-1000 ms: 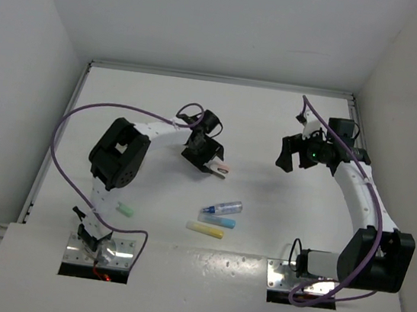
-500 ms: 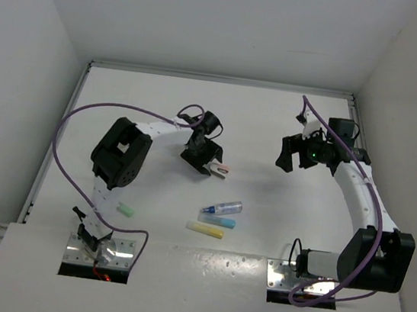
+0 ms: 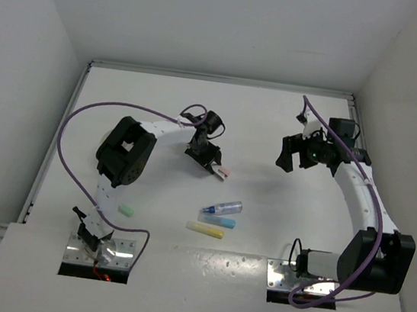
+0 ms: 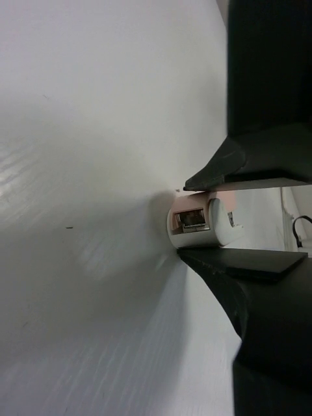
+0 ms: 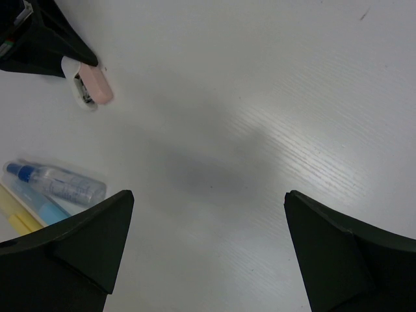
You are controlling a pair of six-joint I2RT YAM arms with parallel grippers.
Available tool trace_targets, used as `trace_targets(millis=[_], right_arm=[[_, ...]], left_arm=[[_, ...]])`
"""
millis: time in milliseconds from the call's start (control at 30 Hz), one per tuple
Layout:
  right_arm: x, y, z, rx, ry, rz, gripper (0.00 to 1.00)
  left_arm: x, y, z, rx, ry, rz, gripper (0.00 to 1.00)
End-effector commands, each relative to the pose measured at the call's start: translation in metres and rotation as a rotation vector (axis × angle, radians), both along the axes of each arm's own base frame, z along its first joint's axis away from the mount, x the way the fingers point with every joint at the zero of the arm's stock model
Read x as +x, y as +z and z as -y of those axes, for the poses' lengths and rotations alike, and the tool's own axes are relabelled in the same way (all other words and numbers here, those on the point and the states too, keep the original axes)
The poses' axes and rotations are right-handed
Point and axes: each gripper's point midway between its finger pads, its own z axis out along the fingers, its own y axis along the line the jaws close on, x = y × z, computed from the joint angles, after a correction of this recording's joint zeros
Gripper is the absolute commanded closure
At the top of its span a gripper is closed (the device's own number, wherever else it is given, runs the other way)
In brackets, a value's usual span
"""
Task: Sort the stationery into containers
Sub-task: Pick up the stapler from the center of the board.
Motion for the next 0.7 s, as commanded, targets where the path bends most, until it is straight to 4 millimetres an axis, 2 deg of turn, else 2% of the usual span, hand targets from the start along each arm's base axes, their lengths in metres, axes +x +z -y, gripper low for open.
trace_targets(millis=[0,133,233,300,333,367,400,467,500,533,567,600,633,667], right_arm=[[0.005,0.014,-0.002,0.008,0.017,0.063,0.0],[0.005,0.014,-0.002,0.008,0.017,0.063,0.0],[0.005,0.014,-0.002,0.008,0.017,0.063,0.0],[0.005,0.014,-0.002,0.008,0.017,0.063,0.0],[0.005,0.014,-0.002,0.008,0.017,0.063,0.0],[0.005,0.017,-0.002,0.007,0.017,0.072,0.0],[0.005,0.017,-0.002,0.007,0.017,0.072,0.03],[0.002,0.017,-0.005,0.018,0.036,0.065,0.1],[0.001,0.017,-0.006,0.025,0.042,0.065,0.19],[-0.001,0.016,-0.007,0.027,0.054,0.059,0.75],[-0.001,0.016,-0.007,0.027,0.054,0.059,1.0],[-0.003,0.015,-0.007,0.028,0.054,0.05,1.0],[-0.004,0.016,-0.009,0.036,0.061,0.05,1.0],[-0.004,0.016,-0.009,0.036,0.061,0.05,1.0]], left_arm=[[0.001,0.0,0.003,0.007,-0.014,0.004,0.82],[-0.001,0.001,0.009,-0.003,-0.046,0.014,0.89],[0.001,0.02,0.01,-0.022,-0.072,0.057,0.99],[0.004,0.036,0.013,-0.015,-0.106,0.117,1.0],[0.009,0.059,0.014,-0.031,-0.119,0.175,1.0],[0.011,0.07,0.011,-0.019,-0.15,0.22,1.0],[0.015,0.095,0.002,0.002,-0.149,0.296,1.0],[0.019,0.125,-0.011,0.051,-0.169,0.386,1.0],[0.027,0.141,-0.033,0.137,-0.197,0.451,1.0],[0.03,0.151,-0.052,0.194,-0.196,0.48,1.0],[0.029,0.184,-0.069,0.228,-0.194,0.557,1.0],[0.031,0.197,-0.098,0.362,-0.229,0.61,1.0],[0.03,0.21,-0.116,0.423,-0.236,0.651,1.0],[0.024,0.242,-0.143,0.466,-0.211,0.728,1.0]])
